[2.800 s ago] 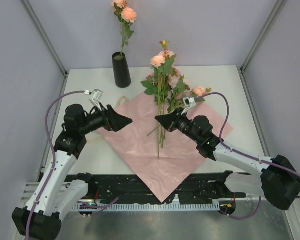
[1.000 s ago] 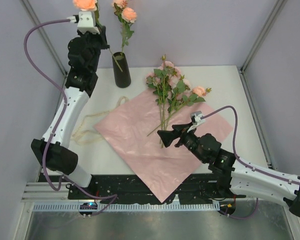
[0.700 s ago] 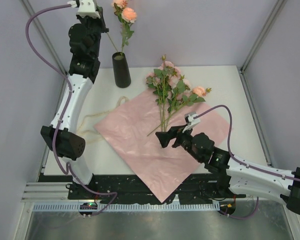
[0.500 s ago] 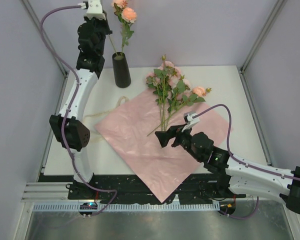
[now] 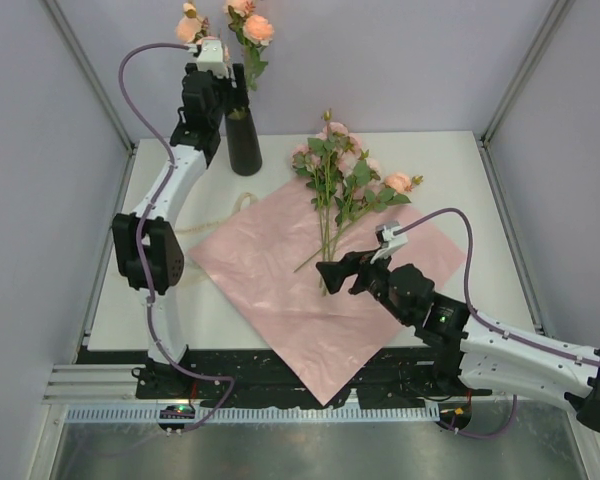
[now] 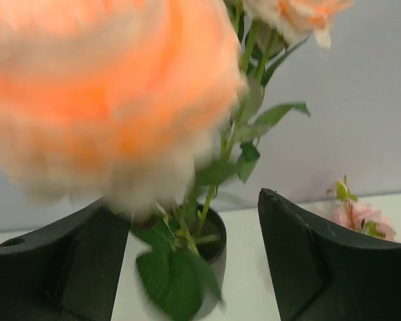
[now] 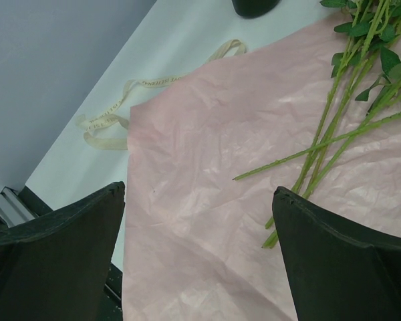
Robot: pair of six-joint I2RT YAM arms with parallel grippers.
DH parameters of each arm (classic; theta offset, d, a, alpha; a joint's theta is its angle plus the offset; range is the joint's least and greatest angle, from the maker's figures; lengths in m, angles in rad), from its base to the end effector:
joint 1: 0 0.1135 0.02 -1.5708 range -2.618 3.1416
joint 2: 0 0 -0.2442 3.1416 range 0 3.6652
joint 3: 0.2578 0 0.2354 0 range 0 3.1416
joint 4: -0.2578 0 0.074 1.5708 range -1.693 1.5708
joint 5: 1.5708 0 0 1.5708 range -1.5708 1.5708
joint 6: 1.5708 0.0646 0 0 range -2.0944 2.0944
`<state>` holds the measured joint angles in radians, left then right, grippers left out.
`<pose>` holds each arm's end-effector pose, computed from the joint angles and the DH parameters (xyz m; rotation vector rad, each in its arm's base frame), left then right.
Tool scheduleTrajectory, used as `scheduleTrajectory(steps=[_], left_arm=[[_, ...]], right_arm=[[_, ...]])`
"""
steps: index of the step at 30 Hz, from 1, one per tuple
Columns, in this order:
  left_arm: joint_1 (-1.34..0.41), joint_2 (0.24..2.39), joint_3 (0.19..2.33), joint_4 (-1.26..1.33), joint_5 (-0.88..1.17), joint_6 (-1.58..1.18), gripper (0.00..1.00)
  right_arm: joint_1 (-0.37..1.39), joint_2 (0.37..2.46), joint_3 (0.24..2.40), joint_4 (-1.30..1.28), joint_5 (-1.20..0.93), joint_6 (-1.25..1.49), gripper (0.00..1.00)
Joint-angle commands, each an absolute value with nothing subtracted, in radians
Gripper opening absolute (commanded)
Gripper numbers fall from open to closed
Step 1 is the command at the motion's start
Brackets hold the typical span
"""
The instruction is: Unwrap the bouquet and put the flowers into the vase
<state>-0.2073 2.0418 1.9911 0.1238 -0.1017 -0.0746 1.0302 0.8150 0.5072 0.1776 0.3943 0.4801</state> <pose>0.4897 -0.0963 0.3896 0.0175 1.4998 -0.1509 0.1346 0.1760 0.2621 -0.1778 1.7460 0.7884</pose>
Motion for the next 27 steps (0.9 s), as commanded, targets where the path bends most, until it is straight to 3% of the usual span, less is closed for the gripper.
scheduleTrajectory(steps=[1,12,20,27], left_arm=[[-0.202,1.849,1.876,0.069,-0.083,-0.118,0.81],[-0.204,1.425,1.496,-0.31,-0.005,-0.265,0.83],[-0.204,1.051,1.142,-0.4,0.358,-0.351,0.81],[-0.206,0.752,0.784,-0.233,0.643,-0.413,0.83]], right_arm=[[1.032,0.759,0.565,0.086,0.451,0.567,0.95],[1.032,0.713,0.5,0.026,0.557,0.693,0.95],[1.031,0.741,0.457,0.057,0.641,0.713,0.95],[1.003,0.871,0.491,0.123,0.68,0.647,0.95]])
